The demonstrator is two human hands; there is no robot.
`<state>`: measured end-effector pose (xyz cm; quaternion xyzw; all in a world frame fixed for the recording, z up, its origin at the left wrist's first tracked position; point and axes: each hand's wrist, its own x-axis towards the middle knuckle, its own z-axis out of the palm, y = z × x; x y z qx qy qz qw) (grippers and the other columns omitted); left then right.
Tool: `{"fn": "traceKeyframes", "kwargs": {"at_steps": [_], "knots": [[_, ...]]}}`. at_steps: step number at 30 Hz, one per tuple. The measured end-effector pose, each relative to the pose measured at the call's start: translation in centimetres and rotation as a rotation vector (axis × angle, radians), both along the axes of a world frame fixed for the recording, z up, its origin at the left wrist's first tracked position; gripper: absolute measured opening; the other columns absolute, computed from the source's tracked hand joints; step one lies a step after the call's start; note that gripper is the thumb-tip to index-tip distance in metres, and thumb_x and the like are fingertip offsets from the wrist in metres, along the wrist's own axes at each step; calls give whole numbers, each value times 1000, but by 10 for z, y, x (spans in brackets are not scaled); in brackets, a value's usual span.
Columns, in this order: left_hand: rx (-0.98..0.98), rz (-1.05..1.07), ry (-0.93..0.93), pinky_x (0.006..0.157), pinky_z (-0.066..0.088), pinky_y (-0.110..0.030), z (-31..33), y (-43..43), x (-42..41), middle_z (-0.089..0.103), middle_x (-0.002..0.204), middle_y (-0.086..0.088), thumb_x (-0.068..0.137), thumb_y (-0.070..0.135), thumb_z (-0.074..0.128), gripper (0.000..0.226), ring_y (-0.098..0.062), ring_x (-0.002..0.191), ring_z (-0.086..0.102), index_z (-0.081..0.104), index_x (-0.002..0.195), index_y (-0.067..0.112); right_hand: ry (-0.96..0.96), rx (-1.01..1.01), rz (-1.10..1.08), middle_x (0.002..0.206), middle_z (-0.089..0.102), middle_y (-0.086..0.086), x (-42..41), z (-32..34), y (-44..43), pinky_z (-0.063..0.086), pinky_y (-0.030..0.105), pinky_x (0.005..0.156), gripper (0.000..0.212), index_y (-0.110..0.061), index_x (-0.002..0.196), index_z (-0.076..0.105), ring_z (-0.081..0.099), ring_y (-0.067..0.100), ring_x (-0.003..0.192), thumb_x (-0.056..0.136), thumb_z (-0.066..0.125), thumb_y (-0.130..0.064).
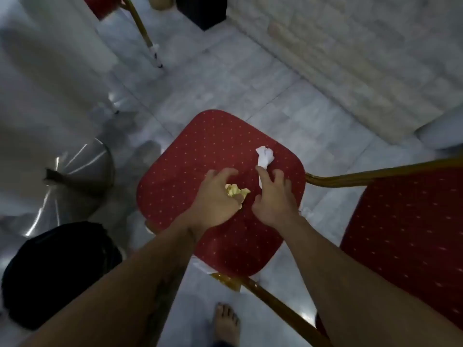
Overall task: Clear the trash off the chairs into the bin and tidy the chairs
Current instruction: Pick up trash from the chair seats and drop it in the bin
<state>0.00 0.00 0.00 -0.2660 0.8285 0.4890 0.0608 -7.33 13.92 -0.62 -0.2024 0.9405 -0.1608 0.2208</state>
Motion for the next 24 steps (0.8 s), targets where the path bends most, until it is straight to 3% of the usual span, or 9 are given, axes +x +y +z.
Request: {"fn": "traceKeyframes", "kwargs": {"at_steps": [5, 9, 14, 18, 20, 22, 24], "knots": [[-324, -264, -128, 104, 40, -44, -39, 9, -4, 33, 140, 1, 80, 37, 70, 61, -27, 124, 34, 46, 135, 35, 72, 19, 25, 147, 36, 6, -20, -36, -5, 45, 41, 99, 67, -18, 151, 34, 43, 30, 123, 90, 60, -17], [-525, -341, -120, 90, 46, -40, -51, 4, -3, 41, 131, 1, 88, 33, 61, 42, -24, 116, 39, 47, 126, 24, 68, 5, 41, 136, 46, 7, -26, -48, -9, 47, 38, 94, 50, -10, 138, 48, 48, 28, 119, 90, 63, -14], [-397, -209, -72, 85, 46, -43, -52, -13, 1, 50, 117, -8, 91, 22, 51, 28, -30, 104, 49, 50, 118, 13, -56, -40, -9, 108, 64, 9, -26, -40, -23, 57, 38, 80, 38, -10, 115, 61, 65, 26, 92, 79, 62, 4], [-290, -5, -57, 81, 44, -34, -43, -35, 16, 57, 106, -12, 90, 17, 53, 26, -27, 94, 54, 58, 114, 10, -137, -133, 24, 111, 55, 1, -4, -31, -43, 55, 40, 83, 45, -13, 124, 49, 61, 23, 96, 82, 60, -2], [-230, 66, -72, 82, 46, -34, -35, -48, 30, 61, 104, -10, 89, 14, 53, 25, -26, 93, 57, 62, 112, 14, -128, -209, 43, 95, 59, -4, 9, -29, -54, 54, 38, 81, 19, -14, 98, 60, 62, 18, 86, 83, 57, -2], [-125, 176, -76, 81, 52, -36, -25, -61, 49, 67, 98, -6, 86, 13, 53, 22, -25, 89, 62, 65, 103, 21, -145, -245, 11, 76, 68, -8, 23, -24, -65, 55, 34, 74, 22, -21, 67, 61, 67, 14, 75, 81, 57, -4], [-26, 299, -91, 73, 53, -28, -13, -74, 77, 69, 88, 3, 85, 14, 53, 19, -16, 80, 64, 65, 93, 27, -213, -290, -9, 76, 75, -2, 43, -10, -80, 55, 29, 68, 24, -23, 64, 70, 71, 15, 73, 80, 60, -7]]}}
